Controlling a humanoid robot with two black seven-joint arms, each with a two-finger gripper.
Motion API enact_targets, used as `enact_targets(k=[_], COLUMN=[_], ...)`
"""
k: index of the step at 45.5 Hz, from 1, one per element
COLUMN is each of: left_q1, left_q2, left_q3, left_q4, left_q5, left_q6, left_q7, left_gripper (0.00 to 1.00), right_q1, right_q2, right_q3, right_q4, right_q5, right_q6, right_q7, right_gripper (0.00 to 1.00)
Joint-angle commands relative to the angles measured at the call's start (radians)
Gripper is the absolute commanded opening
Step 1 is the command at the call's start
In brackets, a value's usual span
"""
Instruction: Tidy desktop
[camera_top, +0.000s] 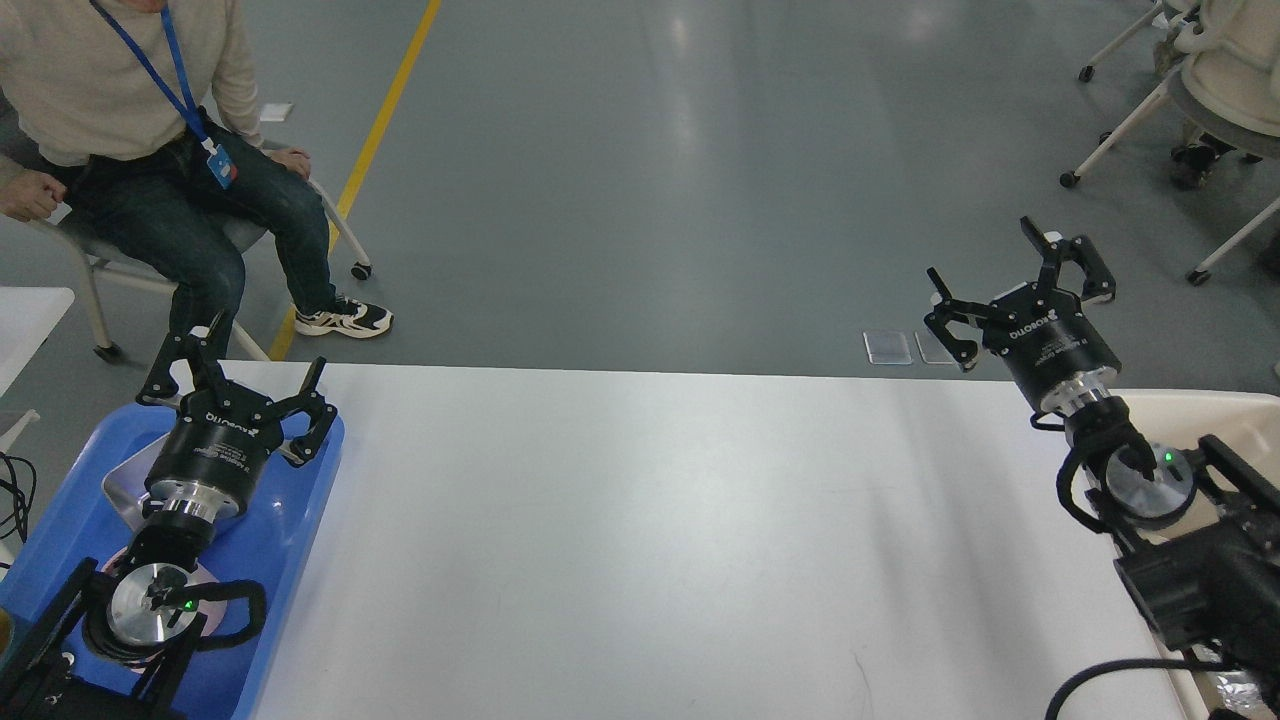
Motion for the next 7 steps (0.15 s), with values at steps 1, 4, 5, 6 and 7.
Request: enact_targets(k=[1,4,5,6,7], left_q1=[0.023,0.027,0.027,0.027,0.027], left_q2=[0.0,0.0,-0.002,-0.003,-0.005], left_q3=[-0.011,-0.022,-0.026,-0.03,-0.034], left_q4=[-0.008,-0.008,-0.008,-0.008,-0.008], left_q5=[0.0,0.0,0.0,0.0,0.0], left_q6=[-0.011,-0.025,-0.029,-0.032,-0.035], left_q7=[0.0,0.0,0.0,0.0,0.0], left_gripper=[0.97,0.97,0.97,0.97,0.97], right_q1=[-0.171,-0.199,-0.202,-0.204,-0.205], right_q2=[-0.017,-0.052,-0.06,-0.063,-0.064], right_q3=[0.113,0.113,0.113,0.114,0.116], right_q4=[0.149,0.154,0.152,0.152,0.149], right_q5=[-0.01,-0.017,-0.017,-0.017,-0.017], right_q6=[0.005,0.017,0.029,0.046,0.069], right_q7=[0.002,0.001,0.001,0.001,0.001], right_gripper=[1.0,1.0,1.0,1.0,1.0])
